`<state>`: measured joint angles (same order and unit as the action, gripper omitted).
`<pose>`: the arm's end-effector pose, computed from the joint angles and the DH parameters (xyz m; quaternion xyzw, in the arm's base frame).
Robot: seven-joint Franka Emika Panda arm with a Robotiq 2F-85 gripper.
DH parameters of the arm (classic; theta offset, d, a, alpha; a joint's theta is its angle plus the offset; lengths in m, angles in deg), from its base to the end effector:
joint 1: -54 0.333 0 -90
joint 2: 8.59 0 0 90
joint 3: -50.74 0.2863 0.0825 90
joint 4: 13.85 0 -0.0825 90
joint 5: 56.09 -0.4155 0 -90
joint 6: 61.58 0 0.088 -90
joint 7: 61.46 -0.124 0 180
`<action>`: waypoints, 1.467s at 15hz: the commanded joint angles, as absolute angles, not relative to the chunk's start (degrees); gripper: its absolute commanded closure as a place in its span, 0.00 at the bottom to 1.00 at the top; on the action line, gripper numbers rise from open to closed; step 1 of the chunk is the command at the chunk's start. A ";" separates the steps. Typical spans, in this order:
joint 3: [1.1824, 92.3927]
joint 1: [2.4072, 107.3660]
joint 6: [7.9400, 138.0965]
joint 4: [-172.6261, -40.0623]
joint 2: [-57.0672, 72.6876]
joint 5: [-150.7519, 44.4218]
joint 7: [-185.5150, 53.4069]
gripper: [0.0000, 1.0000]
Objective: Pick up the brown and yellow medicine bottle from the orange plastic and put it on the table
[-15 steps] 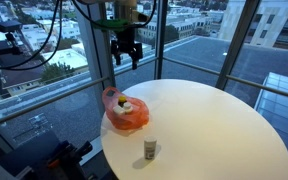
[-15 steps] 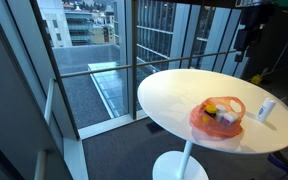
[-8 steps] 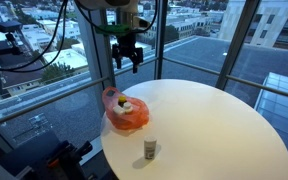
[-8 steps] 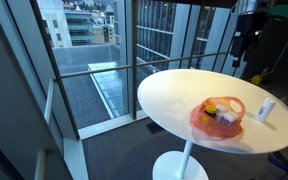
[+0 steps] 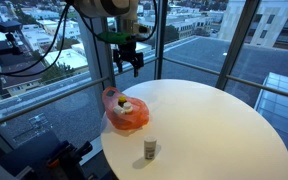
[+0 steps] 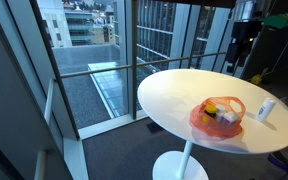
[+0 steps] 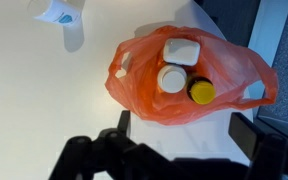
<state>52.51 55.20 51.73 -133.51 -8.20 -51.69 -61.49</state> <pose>0.5579 0.0229 0.3488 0.9968 0.0428 -0.0578 0.0357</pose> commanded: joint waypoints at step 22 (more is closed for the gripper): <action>54.58 55.85 79.70 -145.63 1.28 -58.49 -44.57 0.00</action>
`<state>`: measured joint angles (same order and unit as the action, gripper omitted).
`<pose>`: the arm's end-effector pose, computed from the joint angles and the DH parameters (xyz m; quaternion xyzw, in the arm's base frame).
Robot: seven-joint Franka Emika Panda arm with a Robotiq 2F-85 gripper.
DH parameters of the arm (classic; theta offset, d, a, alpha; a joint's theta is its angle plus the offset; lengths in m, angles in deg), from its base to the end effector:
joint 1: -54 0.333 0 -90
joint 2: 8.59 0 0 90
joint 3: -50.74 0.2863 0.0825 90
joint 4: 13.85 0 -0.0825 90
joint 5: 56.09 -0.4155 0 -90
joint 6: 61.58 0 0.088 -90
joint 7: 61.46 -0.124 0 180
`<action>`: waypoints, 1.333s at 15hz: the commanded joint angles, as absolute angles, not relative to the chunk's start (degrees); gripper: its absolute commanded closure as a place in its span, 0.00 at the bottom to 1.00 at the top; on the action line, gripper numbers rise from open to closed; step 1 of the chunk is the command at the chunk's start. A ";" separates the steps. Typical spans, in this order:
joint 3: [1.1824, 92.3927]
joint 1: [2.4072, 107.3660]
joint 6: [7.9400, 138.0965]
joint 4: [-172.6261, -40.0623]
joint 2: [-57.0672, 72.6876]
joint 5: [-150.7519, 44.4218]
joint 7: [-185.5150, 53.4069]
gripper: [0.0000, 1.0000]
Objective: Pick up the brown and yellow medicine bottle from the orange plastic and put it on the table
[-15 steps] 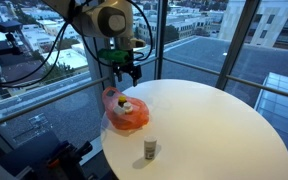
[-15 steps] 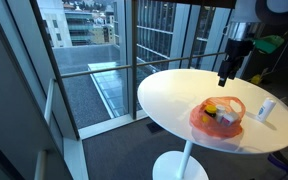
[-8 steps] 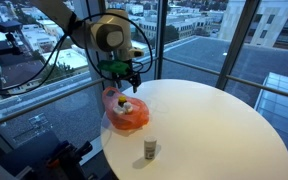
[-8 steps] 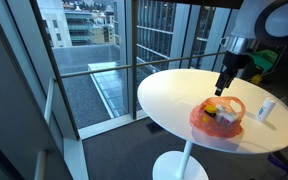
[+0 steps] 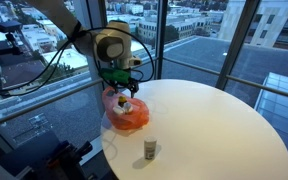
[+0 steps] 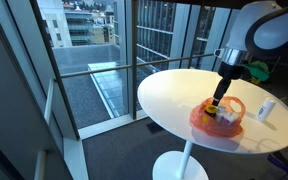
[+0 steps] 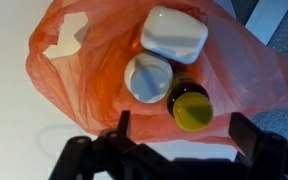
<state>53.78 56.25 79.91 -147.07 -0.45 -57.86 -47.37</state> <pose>0.5320 0.0502 0.2080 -0.9876 -0.1561 -0.0022 0.0133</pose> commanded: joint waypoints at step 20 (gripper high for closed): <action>57.13 57.22 78.36 -140.33 7.89 -52.61 -42.67 0.00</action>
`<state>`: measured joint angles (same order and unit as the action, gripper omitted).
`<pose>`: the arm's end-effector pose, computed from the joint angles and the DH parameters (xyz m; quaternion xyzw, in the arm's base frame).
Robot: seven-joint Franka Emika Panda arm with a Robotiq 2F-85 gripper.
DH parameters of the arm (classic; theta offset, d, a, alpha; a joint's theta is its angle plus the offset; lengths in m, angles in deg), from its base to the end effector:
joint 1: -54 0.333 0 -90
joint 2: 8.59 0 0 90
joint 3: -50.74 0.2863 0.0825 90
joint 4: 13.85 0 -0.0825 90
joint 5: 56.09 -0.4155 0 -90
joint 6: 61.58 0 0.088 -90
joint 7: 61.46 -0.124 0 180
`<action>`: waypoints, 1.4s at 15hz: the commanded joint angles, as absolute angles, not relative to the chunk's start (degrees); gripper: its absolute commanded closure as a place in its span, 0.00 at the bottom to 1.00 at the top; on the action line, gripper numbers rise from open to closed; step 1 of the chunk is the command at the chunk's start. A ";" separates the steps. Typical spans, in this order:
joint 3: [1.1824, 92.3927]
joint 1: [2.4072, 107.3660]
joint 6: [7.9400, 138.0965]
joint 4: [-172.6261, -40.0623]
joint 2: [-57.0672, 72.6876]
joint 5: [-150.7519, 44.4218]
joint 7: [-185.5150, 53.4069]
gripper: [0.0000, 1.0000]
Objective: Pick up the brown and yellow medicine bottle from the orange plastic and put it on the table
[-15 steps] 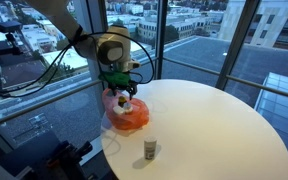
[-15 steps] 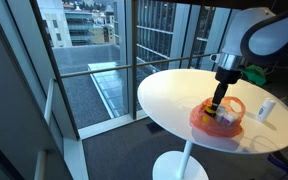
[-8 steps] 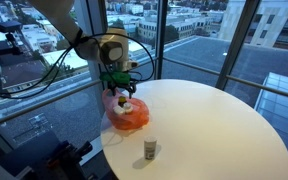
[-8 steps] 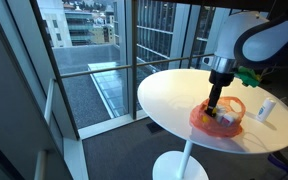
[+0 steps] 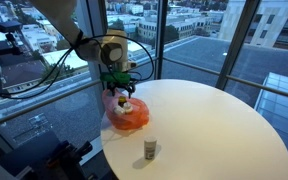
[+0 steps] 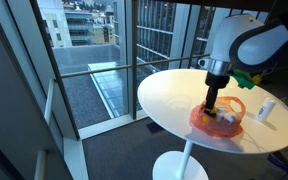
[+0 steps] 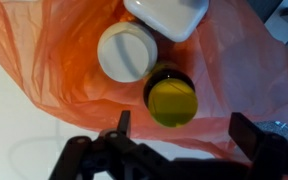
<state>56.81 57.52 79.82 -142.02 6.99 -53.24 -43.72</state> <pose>0.5436 0.0938 0.1737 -0.9671 -0.2537 0.0195 0.0005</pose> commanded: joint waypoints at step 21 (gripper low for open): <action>58.51 57.18 78.14 -140.57 8.06 -53.13 -42.78 0.00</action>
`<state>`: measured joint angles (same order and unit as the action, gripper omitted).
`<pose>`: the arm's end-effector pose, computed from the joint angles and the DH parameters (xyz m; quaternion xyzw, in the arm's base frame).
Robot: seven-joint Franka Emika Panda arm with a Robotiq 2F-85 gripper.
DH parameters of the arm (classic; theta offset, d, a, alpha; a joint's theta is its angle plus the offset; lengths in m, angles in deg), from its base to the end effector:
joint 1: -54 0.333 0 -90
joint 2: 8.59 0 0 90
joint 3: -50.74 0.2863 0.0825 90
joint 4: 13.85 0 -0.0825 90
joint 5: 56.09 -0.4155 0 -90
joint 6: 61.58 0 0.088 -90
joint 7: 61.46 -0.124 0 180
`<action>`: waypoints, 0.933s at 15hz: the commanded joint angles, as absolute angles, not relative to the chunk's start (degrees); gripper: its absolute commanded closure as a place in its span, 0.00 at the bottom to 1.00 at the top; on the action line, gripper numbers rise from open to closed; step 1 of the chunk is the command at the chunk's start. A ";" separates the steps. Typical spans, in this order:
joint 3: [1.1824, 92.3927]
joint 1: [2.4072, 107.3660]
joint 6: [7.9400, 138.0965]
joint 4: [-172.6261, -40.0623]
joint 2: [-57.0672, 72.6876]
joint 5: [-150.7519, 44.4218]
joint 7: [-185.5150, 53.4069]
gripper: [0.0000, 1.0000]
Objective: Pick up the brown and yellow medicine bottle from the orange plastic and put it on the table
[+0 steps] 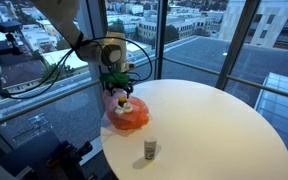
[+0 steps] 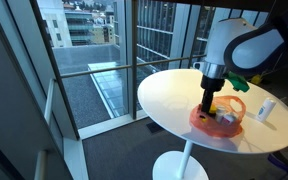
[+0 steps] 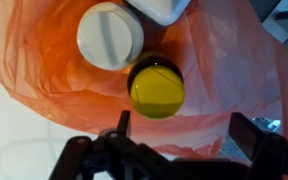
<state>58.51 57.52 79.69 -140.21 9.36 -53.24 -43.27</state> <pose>0.5465 0.1121 0.1638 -0.9623 -0.2708 0.0243 0.0073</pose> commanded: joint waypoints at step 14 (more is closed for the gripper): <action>57.52 56.25 78.49 -143.79 5.19 -53.66 -43.18 0.44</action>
